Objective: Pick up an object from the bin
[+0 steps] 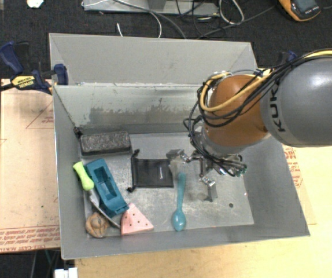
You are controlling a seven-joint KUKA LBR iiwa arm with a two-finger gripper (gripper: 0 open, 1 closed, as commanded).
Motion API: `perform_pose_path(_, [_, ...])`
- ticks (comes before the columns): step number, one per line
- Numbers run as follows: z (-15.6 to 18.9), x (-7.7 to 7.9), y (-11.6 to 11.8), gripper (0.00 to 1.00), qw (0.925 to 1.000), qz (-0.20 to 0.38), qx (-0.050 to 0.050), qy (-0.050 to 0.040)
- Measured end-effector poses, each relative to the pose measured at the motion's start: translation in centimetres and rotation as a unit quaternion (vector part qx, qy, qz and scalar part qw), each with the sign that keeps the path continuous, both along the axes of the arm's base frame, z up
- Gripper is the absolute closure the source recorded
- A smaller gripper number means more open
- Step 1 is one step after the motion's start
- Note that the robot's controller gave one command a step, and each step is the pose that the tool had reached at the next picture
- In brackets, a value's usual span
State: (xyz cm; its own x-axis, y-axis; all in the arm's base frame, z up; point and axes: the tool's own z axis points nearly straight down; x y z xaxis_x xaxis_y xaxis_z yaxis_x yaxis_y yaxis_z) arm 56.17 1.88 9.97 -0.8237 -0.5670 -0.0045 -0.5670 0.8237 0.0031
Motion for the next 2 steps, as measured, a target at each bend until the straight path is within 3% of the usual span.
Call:
perform_pose_path(1, [-2.9, 2.6, 4.0, 0.0, 0.9867, -0.163, 0.0, -0.0025])
perform_pose_path(2, [-2.8, 3.1, 5.9, 1.0, 0.9971, -0.076, 0.002, -0.0037])
